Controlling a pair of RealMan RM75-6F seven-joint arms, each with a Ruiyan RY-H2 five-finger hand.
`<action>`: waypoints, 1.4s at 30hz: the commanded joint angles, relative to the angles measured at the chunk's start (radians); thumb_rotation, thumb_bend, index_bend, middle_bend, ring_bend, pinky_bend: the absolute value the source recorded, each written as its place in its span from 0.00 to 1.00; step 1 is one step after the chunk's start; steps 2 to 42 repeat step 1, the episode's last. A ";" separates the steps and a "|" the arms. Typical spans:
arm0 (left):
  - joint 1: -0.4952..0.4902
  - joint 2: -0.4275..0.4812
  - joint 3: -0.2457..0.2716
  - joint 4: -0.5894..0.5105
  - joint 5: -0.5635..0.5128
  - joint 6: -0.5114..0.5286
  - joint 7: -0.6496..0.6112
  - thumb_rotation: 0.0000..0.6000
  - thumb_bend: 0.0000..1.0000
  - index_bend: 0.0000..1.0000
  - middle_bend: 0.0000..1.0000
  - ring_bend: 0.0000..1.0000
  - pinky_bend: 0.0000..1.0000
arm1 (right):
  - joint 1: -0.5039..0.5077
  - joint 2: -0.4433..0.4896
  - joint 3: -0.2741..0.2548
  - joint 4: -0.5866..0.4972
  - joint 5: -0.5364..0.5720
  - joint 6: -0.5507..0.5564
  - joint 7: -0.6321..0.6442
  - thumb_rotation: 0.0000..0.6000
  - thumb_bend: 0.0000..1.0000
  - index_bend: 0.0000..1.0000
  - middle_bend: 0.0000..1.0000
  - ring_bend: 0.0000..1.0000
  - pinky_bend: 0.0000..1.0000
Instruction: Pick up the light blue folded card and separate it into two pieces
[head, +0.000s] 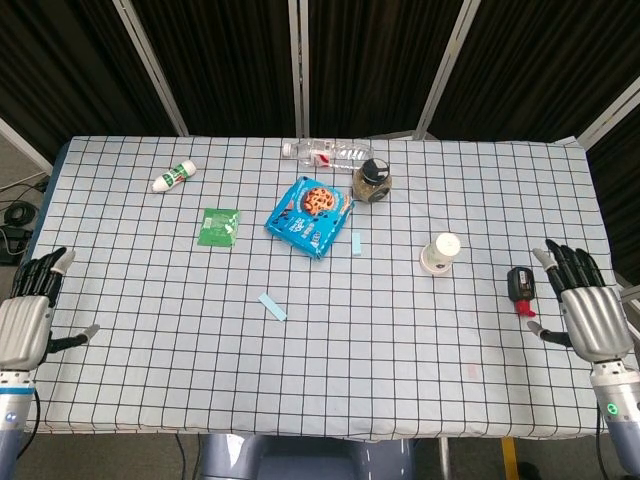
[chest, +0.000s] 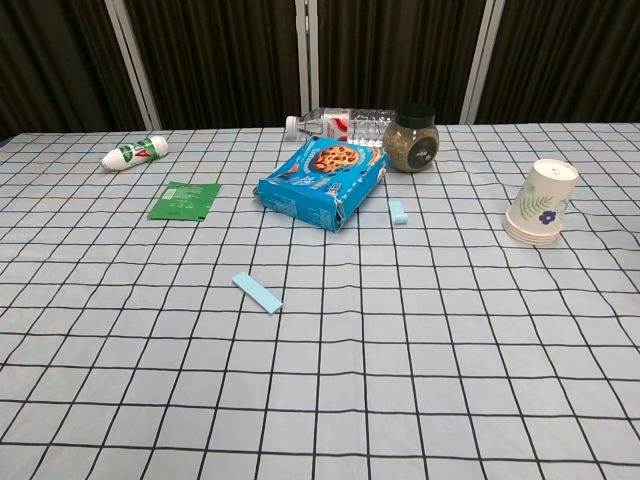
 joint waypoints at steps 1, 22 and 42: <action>0.036 0.009 0.015 -0.003 0.034 0.029 -0.013 1.00 0.00 0.00 0.00 0.00 0.00 | -0.045 0.006 -0.012 -0.016 -0.031 0.045 -0.020 1.00 0.00 0.04 0.00 0.00 0.00; 0.036 0.009 0.015 -0.003 0.034 0.029 -0.013 1.00 0.00 0.00 0.00 0.00 0.00 | -0.045 0.006 -0.012 -0.016 -0.031 0.045 -0.020 1.00 0.00 0.04 0.00 0.00 0.00; 0.036 0.009 0.015 -0.003 0.034 0.029 -0.013 1.00 0.00 0.00 0.00 0.00 0.00 | -0.045 0.006 -0.012 -0.016 -0.031 0.045 -0.020 1.00 0.00 0.04 0.00 0.00 0.00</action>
